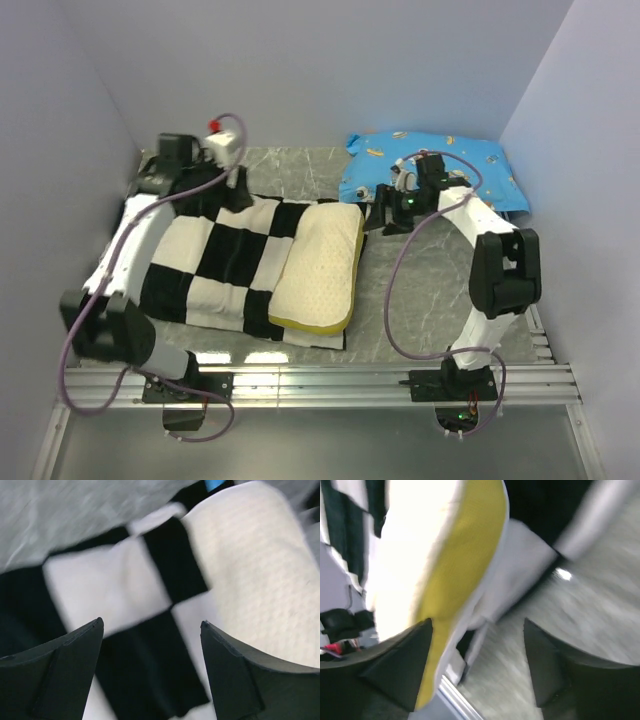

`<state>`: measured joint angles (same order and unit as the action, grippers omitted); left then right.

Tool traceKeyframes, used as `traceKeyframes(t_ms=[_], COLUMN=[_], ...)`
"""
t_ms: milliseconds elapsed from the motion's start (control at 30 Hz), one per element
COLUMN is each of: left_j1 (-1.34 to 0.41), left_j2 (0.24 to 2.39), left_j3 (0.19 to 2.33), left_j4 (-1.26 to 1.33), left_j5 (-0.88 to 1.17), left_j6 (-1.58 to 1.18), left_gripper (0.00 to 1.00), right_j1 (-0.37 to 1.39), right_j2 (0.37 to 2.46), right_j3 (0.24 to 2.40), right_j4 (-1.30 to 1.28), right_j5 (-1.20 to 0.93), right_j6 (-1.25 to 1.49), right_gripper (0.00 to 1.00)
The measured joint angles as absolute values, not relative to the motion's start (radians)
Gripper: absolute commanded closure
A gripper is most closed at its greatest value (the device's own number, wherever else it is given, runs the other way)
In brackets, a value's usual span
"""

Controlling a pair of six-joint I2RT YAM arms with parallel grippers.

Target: Put the pillow into the pillowcase

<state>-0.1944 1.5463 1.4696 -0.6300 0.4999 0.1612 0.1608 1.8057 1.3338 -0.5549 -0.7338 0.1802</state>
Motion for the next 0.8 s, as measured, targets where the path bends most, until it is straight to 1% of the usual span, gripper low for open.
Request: traceKeyframes(t_ms=[100, 133, 233, 333, 433, 500, 600, 700, 800], left_j1=[-0.067, -0.049, -0.046, -0.054, -0.054, -0.054, -0.063, -0.086, -0.133], left_j2=[1.403, 1.370, 1.323, 1.356, 1.445, 1.551, 1.714, 1.850, 1.958], left_j3=[1.364, 1.318, 1.171, 1.126, 1.208, 1.337, 1.520, 1.634, 1.689], left_j4=[-0.700, -0.714, -0.767, -0.808, -0.812, -0.791, -0.692, -0.628, -0.585], left_j5=[0.463, 0.438, 0.382, 0.371, 0.374, 0.377, 0.371, 0.360, 0.336], left_j6=[0.207, 0.224, 0.255, 0.260, 0.243, 0.218, 0.161, 0.105, 0.033], left_gripper=[0.17, 0.17, 0.18, 0.17, 0.19, 0.23, 0.25, 0.25, 0.24], right_j1=[0.101, 0.080, 0.043, 0.075, 0.129, 0.164, 0.213, 0.252, 0.288], right_j2=[1.752, 1.730, 1.676, 1.676, 1.751, 1.826, 1.935, 2.012, 2.083], right_j3=[1.335, 1.335, 1.335, 1.359, 1.480, 1.609, 1.783, 1.865, 1.876], right_j4=[-0.686, -0.726, -0.811, -0.843, -0.849, -0.831, -0.759, -0.728, -0.722], right_j5=[-0.682, -0.669, -0.664, -0.683, -0.696, -0.699, -0.686, -0.649, -0.618], right_j6=[0.097, 0.071, 0.013, -0.006, 0.001, 0.018, 0.052, 0.076, 0.092], right_gripper=[0.13, 0.13, 0.14, 0.15, 0.15, 0.15, 0.15, 0.15, 0.14])
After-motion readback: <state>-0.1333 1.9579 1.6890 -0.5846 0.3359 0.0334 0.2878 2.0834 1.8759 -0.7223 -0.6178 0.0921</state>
